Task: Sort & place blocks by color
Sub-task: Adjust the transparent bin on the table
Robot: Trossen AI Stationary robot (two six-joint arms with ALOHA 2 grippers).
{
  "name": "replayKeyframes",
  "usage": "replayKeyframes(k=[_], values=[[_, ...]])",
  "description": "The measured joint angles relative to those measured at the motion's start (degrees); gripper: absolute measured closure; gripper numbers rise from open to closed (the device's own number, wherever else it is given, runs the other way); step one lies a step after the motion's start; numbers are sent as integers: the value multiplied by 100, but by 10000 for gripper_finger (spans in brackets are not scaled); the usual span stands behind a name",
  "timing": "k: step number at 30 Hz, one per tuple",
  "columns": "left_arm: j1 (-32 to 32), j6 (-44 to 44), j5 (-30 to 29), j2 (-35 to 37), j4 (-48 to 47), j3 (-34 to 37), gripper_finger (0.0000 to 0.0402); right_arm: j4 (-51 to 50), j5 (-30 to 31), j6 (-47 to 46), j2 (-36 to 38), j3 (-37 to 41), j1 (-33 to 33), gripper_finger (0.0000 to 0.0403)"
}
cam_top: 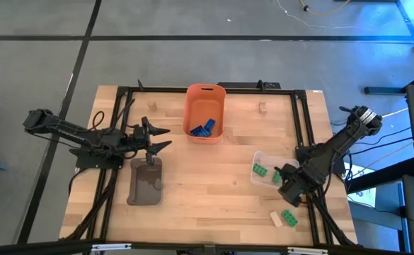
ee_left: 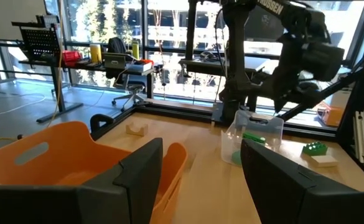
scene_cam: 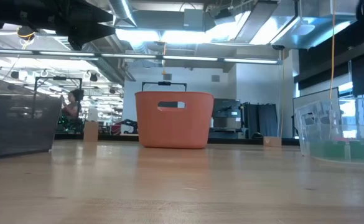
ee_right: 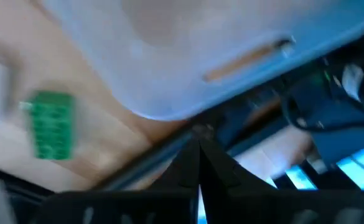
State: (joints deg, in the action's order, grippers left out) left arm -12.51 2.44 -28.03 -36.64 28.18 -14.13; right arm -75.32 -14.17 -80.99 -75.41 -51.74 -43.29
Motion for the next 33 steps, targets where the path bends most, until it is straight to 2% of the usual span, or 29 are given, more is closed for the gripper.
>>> replayKeyframes(k=[5,17,23,33], values=[[1,0,0,2,-2,0,192,-47,-471,-124,58,375,-150,403],[2,39,2,2,9,0,192,-23,-438,74,142,877,-192,403],[2,46,1,2,20,0,192,-3,-13,463,142,896,-188,403],[0,55,0,2,24,0,192,327,389,521,142,896,-189,403]])
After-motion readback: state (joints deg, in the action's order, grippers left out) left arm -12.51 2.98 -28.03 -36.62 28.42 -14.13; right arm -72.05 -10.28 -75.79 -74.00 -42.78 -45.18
